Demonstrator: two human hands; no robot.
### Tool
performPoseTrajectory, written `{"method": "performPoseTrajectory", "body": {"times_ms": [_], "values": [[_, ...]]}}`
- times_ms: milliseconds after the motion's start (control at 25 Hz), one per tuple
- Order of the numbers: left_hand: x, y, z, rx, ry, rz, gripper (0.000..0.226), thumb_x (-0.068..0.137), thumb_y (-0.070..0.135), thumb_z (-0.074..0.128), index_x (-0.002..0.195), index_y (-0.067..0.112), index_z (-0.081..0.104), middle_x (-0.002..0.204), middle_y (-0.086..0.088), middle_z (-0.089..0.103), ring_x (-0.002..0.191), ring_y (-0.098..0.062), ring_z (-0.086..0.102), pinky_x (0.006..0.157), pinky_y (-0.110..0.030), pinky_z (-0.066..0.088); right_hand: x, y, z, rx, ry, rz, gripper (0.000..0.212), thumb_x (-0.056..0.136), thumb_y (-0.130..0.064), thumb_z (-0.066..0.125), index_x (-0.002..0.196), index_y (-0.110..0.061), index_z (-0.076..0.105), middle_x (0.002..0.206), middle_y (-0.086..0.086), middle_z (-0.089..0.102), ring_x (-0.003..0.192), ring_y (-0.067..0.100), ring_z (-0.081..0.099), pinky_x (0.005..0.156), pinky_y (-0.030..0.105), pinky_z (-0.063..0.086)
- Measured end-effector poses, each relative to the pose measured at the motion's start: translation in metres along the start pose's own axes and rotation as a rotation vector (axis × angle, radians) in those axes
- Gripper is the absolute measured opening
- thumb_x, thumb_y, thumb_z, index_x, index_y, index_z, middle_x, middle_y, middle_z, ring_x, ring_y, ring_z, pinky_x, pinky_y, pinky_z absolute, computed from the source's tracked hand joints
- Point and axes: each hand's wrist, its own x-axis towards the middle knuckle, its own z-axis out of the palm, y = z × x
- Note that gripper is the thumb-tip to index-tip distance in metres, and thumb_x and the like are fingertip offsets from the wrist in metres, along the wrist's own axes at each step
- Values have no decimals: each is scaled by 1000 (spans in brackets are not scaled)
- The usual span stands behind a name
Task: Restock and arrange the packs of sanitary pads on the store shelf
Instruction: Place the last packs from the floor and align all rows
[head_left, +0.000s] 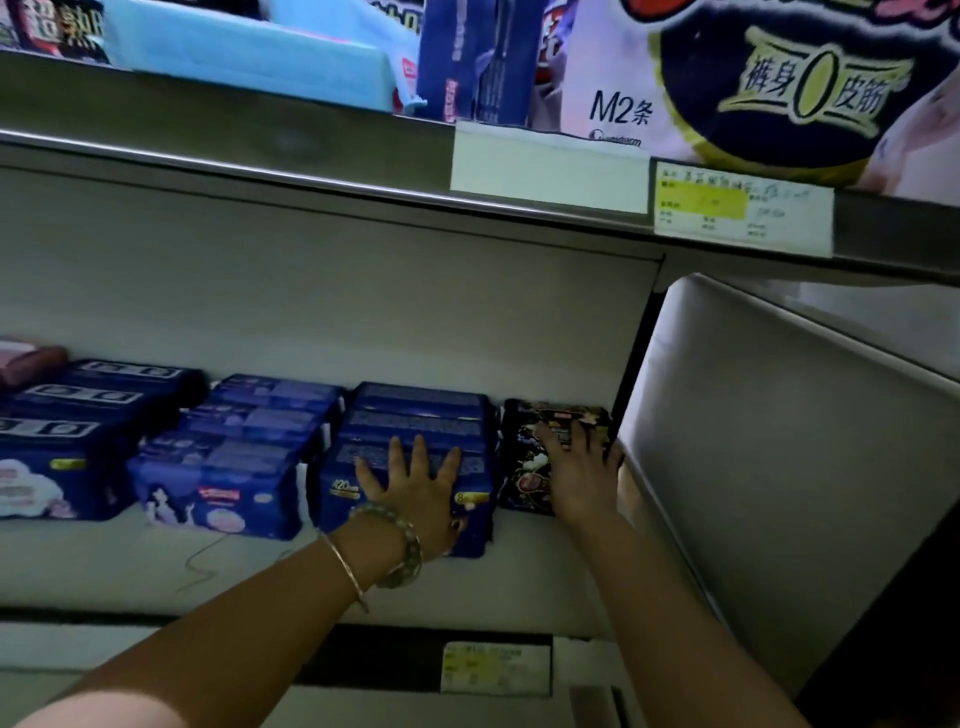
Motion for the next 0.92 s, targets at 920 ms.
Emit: {"method": "performPoseTrajectory", "body": {"times_ms": [920], "values": [[-61, 4, -5, -224, 282, 177, 69, 91, 35, 52, 147, 20, 15, 157, -8, -2, 144, -27, -6, 113, -53, 1, -82, -6, -92, 429, 191, -149, 50, 87, -14, 55, 136, -10, 45, 147, 14, 30, 125, 33, 44, 103, 38, 39]]}}
